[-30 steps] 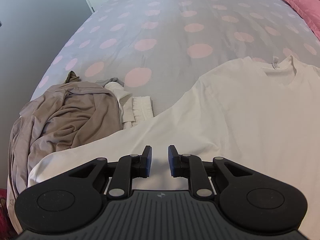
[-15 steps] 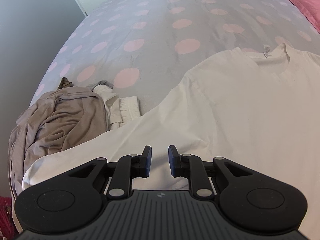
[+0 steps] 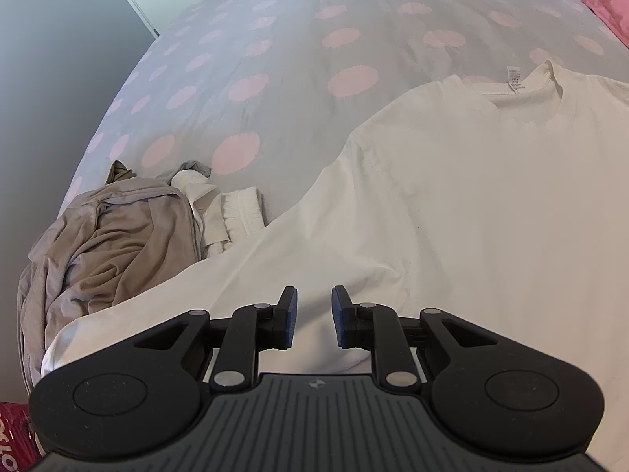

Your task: Fold clothes

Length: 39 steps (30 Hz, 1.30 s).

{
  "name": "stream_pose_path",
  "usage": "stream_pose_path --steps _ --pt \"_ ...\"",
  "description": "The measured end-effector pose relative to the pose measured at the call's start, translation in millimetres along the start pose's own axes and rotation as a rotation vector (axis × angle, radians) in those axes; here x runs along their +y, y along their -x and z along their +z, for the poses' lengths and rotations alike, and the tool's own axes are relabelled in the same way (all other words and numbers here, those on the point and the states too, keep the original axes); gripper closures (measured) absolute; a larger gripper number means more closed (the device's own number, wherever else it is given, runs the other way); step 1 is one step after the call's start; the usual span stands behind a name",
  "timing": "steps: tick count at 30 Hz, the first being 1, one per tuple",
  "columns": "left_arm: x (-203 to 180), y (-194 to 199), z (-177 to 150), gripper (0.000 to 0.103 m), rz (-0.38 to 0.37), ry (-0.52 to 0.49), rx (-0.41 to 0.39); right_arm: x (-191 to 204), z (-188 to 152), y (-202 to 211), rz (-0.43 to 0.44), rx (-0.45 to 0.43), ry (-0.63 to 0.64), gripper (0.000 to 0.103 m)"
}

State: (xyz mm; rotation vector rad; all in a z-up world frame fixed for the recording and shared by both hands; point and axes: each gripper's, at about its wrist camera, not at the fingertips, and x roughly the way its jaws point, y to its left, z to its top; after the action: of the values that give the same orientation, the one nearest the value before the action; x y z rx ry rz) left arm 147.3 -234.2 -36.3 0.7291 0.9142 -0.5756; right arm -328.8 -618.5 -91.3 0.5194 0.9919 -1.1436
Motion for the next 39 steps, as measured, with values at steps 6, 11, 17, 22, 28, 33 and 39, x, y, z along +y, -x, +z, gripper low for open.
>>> stream_pose_path --steps 6,11,17,22,28,33,39 --pt "-3 1 3 0.086 -0.010 -0.004 -0.002 -24 11 12 -0.061 -0.053 -0.068 0.101" --pt "-7 2 6 0.086 -0.027 -0.005 -0.004 -60 30 49 -0.037 -0.132 -0.228 0.101" --pt "-12 8 11 0.086 -0.072 0.002 -0.019 -64 69 114 0.071 -0.186 -0.194 0.101" --pt "-19 20 15 0.086 -0.119 -0.018 -0.048 -20 108 183 0.169 -0.200 -0.046 0.101" --pt "-20 36 20 0.086 -0.170 -0.021 -0.098 72 128 259 0.301 -0.234 0.111 0.101" --pt "-12 49 20 0.086 -0.207 -0.002 -0.136 157 128 318 0.434 -0.285 0.227 0.101" --pt "7 60 14 0.085 -0.234 0.026 -0.171 256 122 360 0.573 -0.267 0.324 0.101"
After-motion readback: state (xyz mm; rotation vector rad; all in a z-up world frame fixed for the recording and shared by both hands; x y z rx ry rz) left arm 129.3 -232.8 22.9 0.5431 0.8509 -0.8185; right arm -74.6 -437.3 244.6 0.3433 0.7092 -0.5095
